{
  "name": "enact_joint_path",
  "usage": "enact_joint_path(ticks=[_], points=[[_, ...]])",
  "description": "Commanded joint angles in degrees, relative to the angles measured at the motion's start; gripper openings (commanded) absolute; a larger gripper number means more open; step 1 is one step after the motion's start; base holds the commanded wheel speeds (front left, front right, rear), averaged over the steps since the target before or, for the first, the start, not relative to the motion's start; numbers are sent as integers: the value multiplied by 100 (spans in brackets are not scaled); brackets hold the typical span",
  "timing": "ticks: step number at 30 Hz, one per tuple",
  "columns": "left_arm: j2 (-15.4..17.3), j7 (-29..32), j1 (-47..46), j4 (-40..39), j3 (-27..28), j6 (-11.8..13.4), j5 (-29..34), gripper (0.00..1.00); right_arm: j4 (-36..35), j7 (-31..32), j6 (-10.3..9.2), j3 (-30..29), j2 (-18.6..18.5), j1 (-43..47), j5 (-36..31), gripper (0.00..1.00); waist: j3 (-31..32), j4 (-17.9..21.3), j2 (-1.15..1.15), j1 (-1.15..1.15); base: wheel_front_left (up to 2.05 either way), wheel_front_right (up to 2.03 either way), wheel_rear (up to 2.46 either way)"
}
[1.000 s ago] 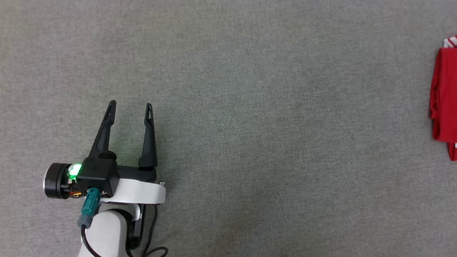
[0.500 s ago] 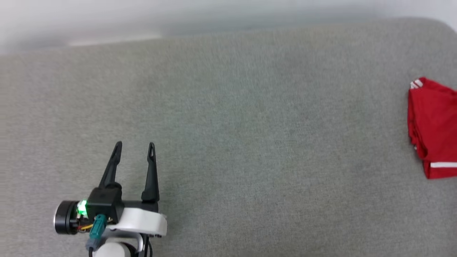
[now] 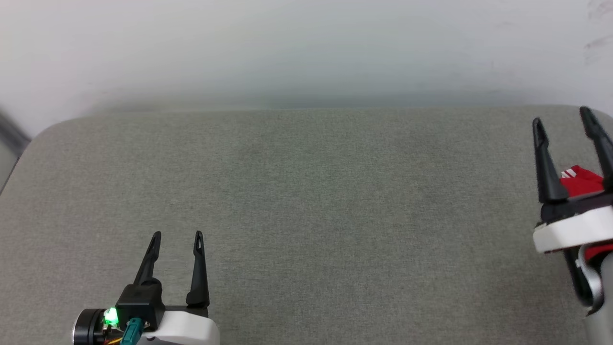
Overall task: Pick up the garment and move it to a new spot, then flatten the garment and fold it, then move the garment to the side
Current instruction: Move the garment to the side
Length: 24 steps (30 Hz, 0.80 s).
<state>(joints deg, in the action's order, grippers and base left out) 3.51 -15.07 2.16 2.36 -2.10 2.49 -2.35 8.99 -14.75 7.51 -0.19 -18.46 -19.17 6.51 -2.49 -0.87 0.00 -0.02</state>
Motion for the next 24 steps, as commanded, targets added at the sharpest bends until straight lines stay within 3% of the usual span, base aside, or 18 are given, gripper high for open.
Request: enact_joint_path(ticks=[1,11,24], points=[[1,-13,72,18,1,-33,-10,100,-198,-31,-4,-32,249,332,3,100,105,-129,0,2,0,0,0],[-21,-13,120,38,-42,-61,-32,100,-619,-44,-4,-260,1170,1432,81,100,152,-303,0,2,0,0,0],[-41,-13,215,71,-83,-166,-66,100,-927,-45,-3,-460,1544,2170,110,100,184,-298,0,2,0,0,0]])
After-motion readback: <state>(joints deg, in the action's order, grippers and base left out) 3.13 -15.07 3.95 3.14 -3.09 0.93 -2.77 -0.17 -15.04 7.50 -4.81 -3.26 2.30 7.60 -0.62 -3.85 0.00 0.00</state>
